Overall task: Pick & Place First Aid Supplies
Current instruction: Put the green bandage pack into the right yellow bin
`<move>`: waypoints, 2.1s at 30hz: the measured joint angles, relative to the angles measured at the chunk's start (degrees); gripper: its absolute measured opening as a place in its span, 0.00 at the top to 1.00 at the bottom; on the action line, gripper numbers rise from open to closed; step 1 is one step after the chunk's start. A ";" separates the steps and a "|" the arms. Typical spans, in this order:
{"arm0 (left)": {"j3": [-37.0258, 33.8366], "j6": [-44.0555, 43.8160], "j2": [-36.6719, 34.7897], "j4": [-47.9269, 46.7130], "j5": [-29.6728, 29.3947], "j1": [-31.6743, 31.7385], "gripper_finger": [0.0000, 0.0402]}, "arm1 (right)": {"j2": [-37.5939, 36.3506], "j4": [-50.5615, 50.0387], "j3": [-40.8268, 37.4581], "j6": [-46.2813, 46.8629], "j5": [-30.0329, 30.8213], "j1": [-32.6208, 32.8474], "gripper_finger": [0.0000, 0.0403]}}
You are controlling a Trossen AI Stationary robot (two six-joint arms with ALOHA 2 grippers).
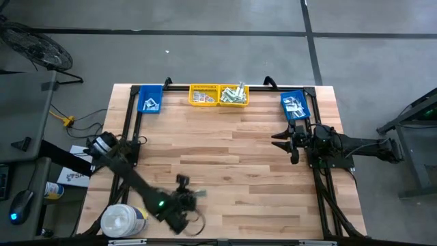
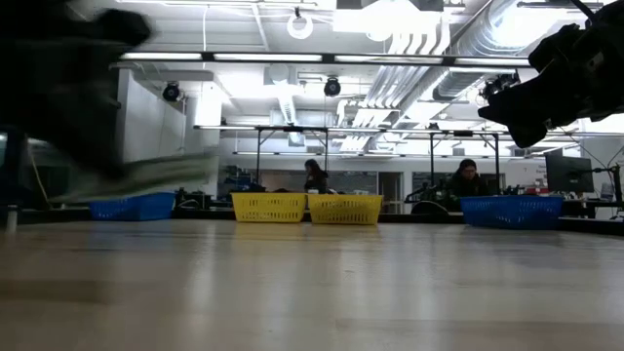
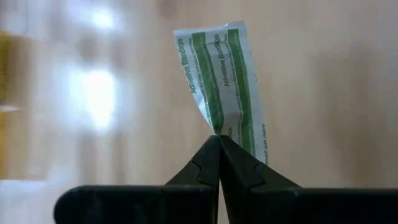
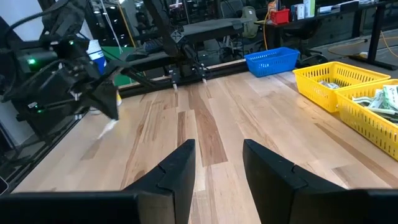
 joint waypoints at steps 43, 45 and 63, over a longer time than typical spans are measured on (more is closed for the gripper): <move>28.56 48.70 7.86 27.49 26.83 66.37 1.00 | 0.00 0.11 -0.01 0.00 0.00 0.02 0.68; 33.65 49.27 10.15 21.68 27.01 67.48 1.00 | 0.00 0.09 -0.01 0.00 -0.01 0.01 0.68; 46.74 33.14 22.51 5.23 37.49 75.56 1.00 | 0.00 0.11 -0.01 0.00 -0.02 0.00 0.68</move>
